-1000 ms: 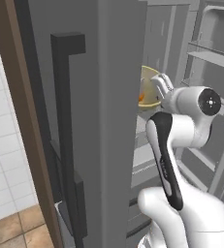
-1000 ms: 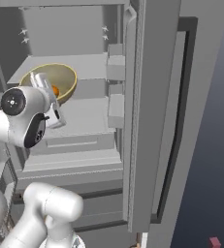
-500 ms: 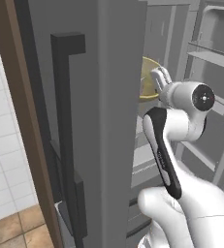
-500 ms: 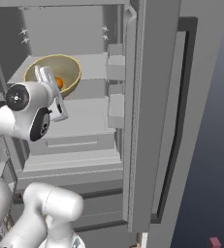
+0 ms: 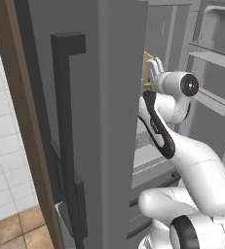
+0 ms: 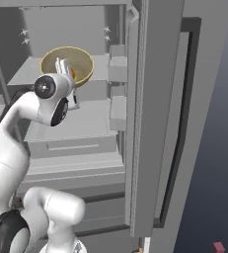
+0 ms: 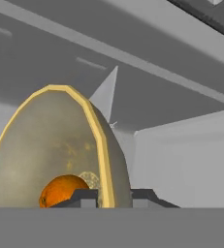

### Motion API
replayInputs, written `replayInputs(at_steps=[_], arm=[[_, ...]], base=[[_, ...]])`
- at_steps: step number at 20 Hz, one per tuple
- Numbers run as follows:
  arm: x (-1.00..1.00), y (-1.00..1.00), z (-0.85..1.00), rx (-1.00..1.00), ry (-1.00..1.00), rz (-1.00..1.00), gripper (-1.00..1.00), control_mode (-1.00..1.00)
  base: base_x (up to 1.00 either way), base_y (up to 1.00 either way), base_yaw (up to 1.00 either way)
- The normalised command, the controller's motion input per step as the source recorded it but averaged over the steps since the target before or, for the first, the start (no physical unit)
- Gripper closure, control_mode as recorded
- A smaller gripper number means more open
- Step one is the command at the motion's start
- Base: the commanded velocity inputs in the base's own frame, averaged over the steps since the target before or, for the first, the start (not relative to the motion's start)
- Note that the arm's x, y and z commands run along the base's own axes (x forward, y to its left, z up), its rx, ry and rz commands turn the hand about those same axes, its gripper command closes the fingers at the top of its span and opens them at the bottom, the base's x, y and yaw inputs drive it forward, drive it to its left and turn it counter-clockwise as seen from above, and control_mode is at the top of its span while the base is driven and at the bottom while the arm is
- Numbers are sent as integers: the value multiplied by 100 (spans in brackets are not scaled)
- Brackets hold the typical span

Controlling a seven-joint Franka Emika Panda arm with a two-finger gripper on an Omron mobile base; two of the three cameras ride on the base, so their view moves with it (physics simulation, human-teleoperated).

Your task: Move the glass cup from next to the sink to the open cabinet. Then, move the bowl with the tangerine to the fridge to clear the area for faucet cleaning.

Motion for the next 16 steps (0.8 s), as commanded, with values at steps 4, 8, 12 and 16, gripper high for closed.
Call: replayInputs(at_steps=[4,8,12,16], arm=[[99,23,7,4,0,0,100,-100],[100,35,6,1,2,0,100,-100],[90,38,0,0,5,0,100,-100],[72,31,0,0,2,0,100,-100]], base=[[0,0,0],[0,0,0],[0,0,0],[0,0,0]])
